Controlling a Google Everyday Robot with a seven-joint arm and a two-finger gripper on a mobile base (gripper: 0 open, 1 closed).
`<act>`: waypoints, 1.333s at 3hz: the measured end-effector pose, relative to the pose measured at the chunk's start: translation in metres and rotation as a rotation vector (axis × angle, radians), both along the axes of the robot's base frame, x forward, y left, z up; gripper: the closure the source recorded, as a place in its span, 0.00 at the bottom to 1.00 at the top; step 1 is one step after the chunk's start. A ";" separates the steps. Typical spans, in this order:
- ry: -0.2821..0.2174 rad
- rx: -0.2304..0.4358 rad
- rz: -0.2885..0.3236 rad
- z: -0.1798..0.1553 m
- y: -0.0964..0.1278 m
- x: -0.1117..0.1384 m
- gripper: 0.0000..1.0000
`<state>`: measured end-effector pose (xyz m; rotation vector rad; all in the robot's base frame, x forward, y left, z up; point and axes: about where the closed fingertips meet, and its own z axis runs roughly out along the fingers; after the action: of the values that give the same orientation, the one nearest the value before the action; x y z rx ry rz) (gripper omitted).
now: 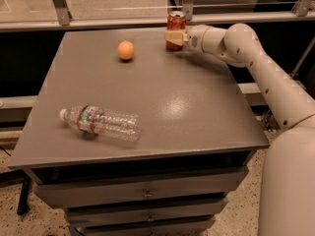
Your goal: Move coke can near orange
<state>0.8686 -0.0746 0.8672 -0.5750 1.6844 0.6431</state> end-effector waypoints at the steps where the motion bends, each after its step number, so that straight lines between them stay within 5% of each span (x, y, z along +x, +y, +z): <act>1: 0.007 0.013 0.020 0.002 0.002 -0.007 1.00; 2: -0.027 0.035 0.120 0.021 0.026 -0.032 1.00; 4: -0.126 -0.025 0.277 0.049 0.082 -0.072 1.00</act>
Offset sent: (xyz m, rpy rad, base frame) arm -0.0856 0.0601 0.0585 0.0758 -0.0945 0.3033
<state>0.7963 0.0076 0.9157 -0.8588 1.5093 0.7675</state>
